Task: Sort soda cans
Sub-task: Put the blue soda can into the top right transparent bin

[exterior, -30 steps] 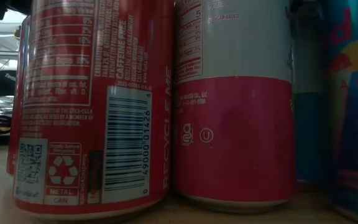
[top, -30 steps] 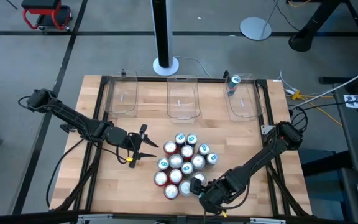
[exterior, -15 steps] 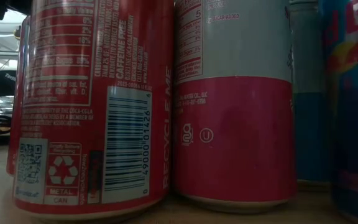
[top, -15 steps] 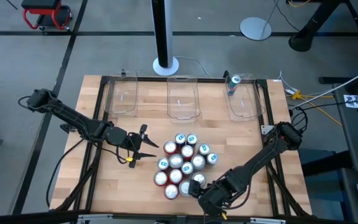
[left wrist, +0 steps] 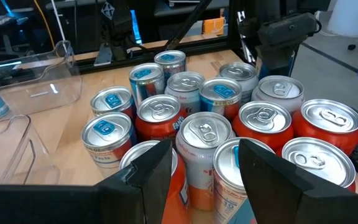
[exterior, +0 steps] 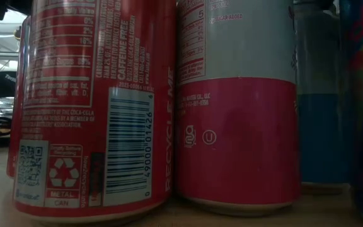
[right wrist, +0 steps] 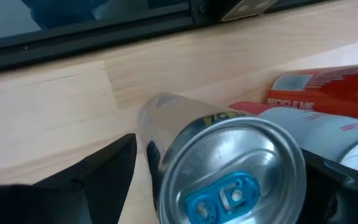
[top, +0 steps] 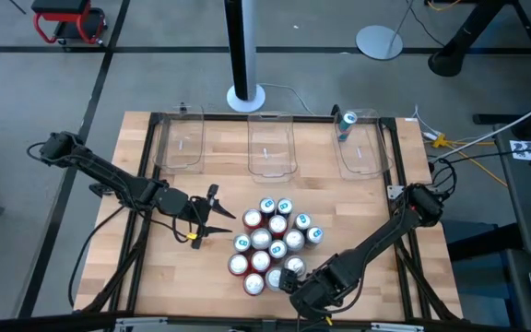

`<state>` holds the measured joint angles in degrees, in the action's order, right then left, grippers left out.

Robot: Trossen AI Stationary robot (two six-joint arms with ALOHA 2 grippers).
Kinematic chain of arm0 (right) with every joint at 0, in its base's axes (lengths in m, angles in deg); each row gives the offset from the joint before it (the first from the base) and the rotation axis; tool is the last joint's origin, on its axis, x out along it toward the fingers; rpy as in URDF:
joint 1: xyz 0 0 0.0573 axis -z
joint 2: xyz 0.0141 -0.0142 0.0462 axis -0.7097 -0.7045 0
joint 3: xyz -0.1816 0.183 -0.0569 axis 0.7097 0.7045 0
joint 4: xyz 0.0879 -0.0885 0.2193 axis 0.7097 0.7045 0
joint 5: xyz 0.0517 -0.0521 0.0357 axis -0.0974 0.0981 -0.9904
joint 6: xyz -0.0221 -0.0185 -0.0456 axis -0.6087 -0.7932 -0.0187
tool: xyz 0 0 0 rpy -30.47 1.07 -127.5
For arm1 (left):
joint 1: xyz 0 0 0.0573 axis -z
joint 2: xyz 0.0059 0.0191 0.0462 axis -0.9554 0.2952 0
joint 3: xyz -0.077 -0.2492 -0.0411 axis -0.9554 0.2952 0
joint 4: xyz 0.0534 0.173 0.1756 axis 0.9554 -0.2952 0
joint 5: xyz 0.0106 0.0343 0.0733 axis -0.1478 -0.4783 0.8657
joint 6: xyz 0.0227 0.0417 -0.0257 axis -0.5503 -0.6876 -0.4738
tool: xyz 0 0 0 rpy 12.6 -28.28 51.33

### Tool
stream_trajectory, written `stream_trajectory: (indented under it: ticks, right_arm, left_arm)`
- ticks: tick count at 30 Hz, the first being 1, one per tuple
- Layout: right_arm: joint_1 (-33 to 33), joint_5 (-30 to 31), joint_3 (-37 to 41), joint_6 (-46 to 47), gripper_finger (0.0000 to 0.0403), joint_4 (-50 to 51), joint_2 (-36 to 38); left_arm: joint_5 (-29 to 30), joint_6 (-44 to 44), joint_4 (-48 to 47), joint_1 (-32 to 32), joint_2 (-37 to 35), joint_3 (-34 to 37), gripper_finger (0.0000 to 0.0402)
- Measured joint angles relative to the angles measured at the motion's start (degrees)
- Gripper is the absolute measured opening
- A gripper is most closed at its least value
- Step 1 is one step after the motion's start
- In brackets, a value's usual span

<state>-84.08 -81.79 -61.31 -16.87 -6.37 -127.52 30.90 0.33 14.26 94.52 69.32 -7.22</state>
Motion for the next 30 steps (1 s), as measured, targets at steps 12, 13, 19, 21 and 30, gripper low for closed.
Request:
stream_trajectory:
  ticks: [12, 13, 19, 21, 30]
  right_arm:
    - [0.00, -0.02, -0.14, 0.33, 0.0240, -0.63, 0.07]
    - [0.00, 0.00, -0.15, 0.57, 0.0240, -0.47, 0.07]
    - [0.02, 0.14, 0.09, 3.27, 0.0242, 2.65, 1.52]
    - [0.01, 0.56, 0.11, 4.46, 0.0241, 2.61, 2.61]
    - [-0.13, 0.49, 0.02, 15.12, 0.0240, 13.85, 6.20]
  left_arm:
    - [-0.01, -0.01, 0.00, 0.02, 0.00, 0.00, 0.0175]
    - [-0.01, 0.00, -0.02, 0.02, 0.00, 0.00, 0.0175]
    - [0.00, 0.00, 0.00, 0.07, 0.00, 0.00, 0.0175]
    - [0.00, 0.01, 0.00, 0.07, 0.00, 0.00, 0.0175]
    - [-0.01, 0.20, -0.04, 0.07, 0.00, 0.00, 0.0175]
